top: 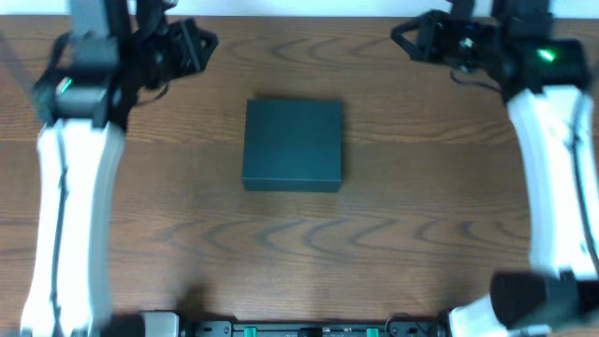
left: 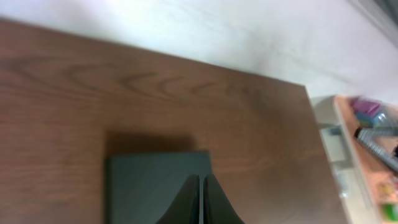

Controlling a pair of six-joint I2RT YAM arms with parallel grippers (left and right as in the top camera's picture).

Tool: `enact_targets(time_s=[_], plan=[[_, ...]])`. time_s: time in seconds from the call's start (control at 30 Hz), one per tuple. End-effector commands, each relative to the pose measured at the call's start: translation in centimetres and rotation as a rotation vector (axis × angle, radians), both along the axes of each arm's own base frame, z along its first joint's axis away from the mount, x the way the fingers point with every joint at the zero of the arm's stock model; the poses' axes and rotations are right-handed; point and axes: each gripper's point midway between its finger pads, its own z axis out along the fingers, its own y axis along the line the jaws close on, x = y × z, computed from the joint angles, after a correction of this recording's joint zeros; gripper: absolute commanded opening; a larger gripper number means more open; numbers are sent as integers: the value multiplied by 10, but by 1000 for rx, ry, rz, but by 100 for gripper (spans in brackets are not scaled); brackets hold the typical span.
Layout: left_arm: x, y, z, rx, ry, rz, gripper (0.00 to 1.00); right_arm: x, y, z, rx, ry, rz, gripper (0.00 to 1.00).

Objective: Pack container

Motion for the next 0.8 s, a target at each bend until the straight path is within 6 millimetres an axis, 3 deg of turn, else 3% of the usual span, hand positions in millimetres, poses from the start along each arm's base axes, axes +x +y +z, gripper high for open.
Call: enact_targets(time_s=[0.0,0.1,0.2,0.3,0.43,0.57,0.67,0.7,0.73,0.77], plan=[[-40,16,28,159,-113,5,6,-43,-12,41,-133,-153,17,2],[-89,20,39,208,-120,-13,6,-92,-23,60,-210,-188,3,2],[-134,25,41,256,-112,-29,6,-139,-37,64,-288,-184,-15,2],[-171,41,31,317,-67,37,6,-186,-53,52,-360,-129,-59,2],[-213,51,11,355,-53,71,6,-237,-57,25,-396,-124,-32,2],[-245,53,-19,356,-56,72,6,-273,-60,-5,-397,-136,-36,2],[-259,53,-36,352,-95,79,6,-290,-61,-20,-393,-190,-48,2],[-260,53,-37,351,-107,82,6,-293,-61,-20,-391,-214,-53,12],[-261,53,-38,350,-120,84,16,-295,-62,-21,-391,-234,-62,36],[-262,53,-39,350,-129,87,50,-297,-63,-21,-388,-247,-70,84]])
